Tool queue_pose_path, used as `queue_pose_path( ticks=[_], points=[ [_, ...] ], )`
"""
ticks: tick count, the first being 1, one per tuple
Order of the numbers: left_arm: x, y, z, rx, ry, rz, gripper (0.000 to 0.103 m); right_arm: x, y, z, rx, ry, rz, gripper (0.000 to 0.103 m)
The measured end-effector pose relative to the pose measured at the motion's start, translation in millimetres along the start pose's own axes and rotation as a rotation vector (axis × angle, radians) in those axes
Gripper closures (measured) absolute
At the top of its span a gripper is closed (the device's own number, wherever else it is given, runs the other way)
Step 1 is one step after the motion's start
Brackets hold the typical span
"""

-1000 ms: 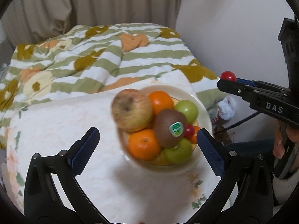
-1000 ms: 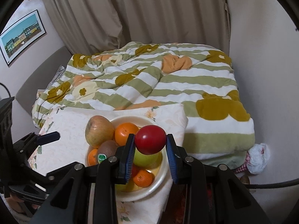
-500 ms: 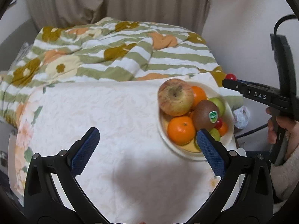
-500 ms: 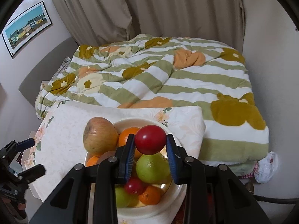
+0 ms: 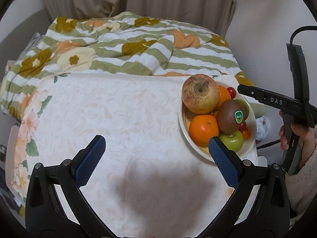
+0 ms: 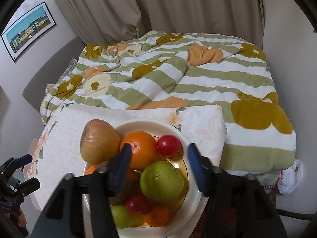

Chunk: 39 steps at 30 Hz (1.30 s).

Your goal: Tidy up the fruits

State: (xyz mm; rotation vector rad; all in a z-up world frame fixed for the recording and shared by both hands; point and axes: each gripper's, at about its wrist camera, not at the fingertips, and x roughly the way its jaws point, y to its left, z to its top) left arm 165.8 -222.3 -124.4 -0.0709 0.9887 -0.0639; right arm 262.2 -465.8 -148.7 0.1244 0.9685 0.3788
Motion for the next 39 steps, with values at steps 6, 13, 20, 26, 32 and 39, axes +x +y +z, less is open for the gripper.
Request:
queue_pose_path(
  ticks=[6,13,20,26,32,39],
  points=[
    [-13.0,1.6,3.1,0.011,-0.034,0.0,0.0,-11.6,9.2,-2.8,-0.018,-0.027,-0.038,0.003],
    [-42.0,10.2,11.2,0.036,-0.106,-0.02,0.0,-45.2,26.8,-0.8,-0.011,-0.082,-0.086,0.001],
    [-86.4,32.7,19.2,0.061,-0.19,-0.042,0.0,-94.5,77.2,-0.4,-0.032,-0.133,-0.189,0.001],
    [-124.1,63.3,26.3,0.104,-0.241,-0.022,0.0,-139.3,134.4,-5.1,-0.002,-0.188,-0.272,0.001],
    [-149.5,103.9,23.0,0.118,-0.261,-0.046,0.0,-160.8,189.0,-23.8,0.072,-0.219,-0.334,0.001],
    [-169.2,142.6,10.9,0.135,-0.281,-0.061,0.0,-156.5,232.9,-47.6,0.111,-0.232,-0.371,0.001]
  ],
)
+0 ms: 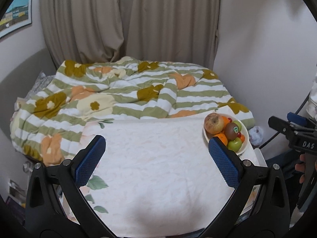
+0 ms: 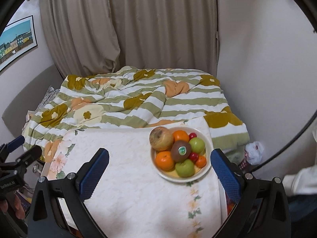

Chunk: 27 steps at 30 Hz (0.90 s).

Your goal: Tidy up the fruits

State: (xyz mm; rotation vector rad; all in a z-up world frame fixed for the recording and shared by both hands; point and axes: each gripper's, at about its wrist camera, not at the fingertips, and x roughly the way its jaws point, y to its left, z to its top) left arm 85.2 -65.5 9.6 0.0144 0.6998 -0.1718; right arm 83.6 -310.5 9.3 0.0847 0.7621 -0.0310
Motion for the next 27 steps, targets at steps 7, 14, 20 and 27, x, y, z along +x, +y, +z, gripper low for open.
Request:
queue_pose_path(
  ticks=[7,14,20,27],
  points=[
    [-8.1,19.3,-9.8,0.0,-0.011,-0.018,0.0,-9.0,23.4,-14.5,-0.016,-0.012,-0.025,0.001],
    [-10.8,20.1,-9.0,0.014,-0.028,-0.023,0.0,-11.9,31.5,-12.4,-0.016,-0.031,-0.033,0.001],
    [-9.9,18.9,-6.7,0.013,-0.039,-0.021,0.0,-11.4,33.5,-11.3,-0.023,-0.036,-0.042,0.001],
    [-10.6,18.5,-6.5,0.015,-0.04,-0.02,0.0,-8.6,33.1,-9.2,-0.03,-0.035,-0.05,0.001]
  ],
)
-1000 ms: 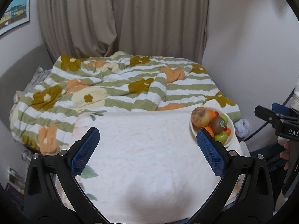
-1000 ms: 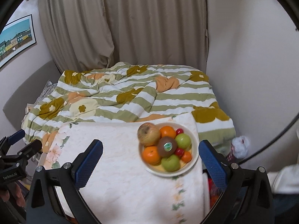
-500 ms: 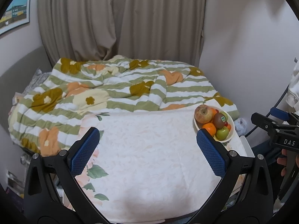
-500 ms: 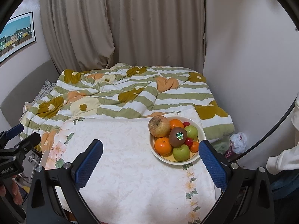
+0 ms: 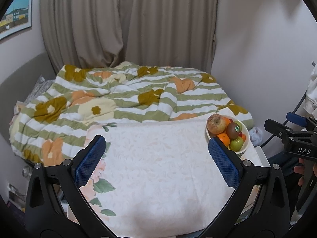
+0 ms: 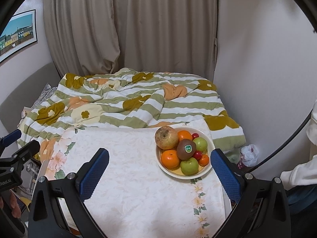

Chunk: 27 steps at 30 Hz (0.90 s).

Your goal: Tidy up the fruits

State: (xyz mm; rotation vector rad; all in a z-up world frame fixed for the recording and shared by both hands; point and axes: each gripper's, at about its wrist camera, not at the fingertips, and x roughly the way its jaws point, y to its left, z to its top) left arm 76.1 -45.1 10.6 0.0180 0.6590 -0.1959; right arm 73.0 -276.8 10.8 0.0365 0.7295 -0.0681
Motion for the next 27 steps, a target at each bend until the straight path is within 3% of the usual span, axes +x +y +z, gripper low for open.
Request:
queue_pose_path(
  ticks=[27],
  points=[
    [-0.3,3.4,-2.2,-0.007,-0.004,0.004,0.0,2.8,1.4,-1.4,0.004,0.0,0.004,0.001]
  ],
)
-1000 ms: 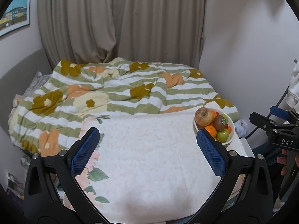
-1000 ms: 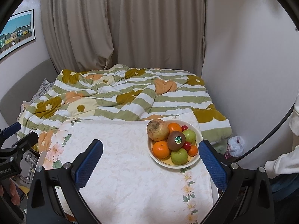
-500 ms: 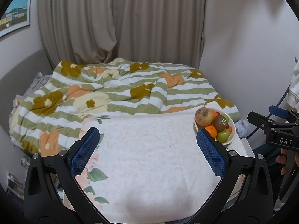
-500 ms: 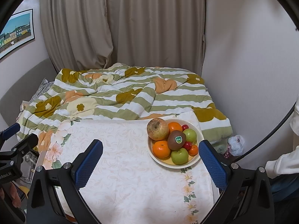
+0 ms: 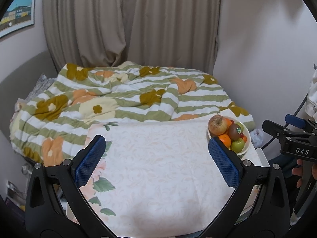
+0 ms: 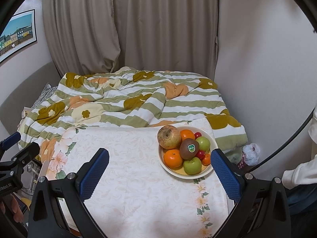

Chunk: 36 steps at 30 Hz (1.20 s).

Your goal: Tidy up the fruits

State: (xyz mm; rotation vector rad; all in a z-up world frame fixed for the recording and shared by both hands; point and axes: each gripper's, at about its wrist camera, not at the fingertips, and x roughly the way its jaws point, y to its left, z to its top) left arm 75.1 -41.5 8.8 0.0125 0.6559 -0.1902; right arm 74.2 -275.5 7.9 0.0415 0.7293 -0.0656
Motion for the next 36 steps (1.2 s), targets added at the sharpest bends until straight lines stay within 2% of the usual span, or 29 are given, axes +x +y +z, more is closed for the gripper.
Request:
queue_pose_path(
  ticks=[24,36],
  points=[
    [1.8,-10.4,-1.7,0.017,-0.005,0.024,0.0,1.1,-0.3,0.7,-0.002,0.001,0.0,0.001],
    [-7.1,-15.4,-3.1,0.011,-0.04,0.057,0.0,2.0,2.7,4.8,0.006,-0.016,0.004,0.001]
  ],
)
